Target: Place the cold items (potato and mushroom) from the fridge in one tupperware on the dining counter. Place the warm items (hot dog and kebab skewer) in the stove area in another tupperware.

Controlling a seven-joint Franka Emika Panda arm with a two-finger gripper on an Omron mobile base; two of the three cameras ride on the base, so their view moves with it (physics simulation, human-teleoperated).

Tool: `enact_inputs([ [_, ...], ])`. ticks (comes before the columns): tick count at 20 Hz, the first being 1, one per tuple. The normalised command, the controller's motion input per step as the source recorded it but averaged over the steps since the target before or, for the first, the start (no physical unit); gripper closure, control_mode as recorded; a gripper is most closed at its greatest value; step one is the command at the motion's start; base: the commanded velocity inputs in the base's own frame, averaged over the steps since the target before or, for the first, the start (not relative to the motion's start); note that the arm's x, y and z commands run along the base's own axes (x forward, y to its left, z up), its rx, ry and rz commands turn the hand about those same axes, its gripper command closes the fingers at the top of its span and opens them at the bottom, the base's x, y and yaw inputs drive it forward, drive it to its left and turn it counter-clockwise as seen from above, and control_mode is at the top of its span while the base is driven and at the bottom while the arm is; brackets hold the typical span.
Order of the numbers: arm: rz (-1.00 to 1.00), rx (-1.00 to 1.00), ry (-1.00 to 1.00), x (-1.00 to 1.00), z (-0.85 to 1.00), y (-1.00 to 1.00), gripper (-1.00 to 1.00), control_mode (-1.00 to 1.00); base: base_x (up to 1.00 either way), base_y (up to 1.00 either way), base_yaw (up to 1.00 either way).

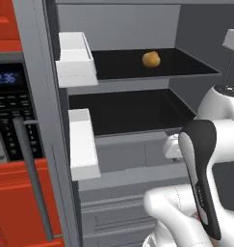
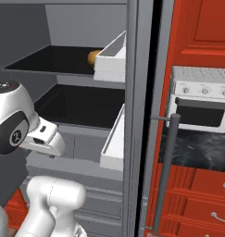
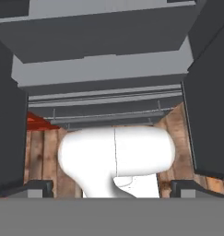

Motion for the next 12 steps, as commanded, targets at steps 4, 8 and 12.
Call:
enact_inputs([
  [4,0.0,0.0,0.0,0.0,0.0,0.0,-1.0,1.0,0.68,0.0,0.0],
  [8,0.0,0.0,0.0,0.0,0.0,0.0,-1.0,1.0,0.6,0.0,0.0],
  [12,0.0,0.0,0.0,0.0,0.0,0.0,-1.0,1.0,0.48,0.0,0.0],
])
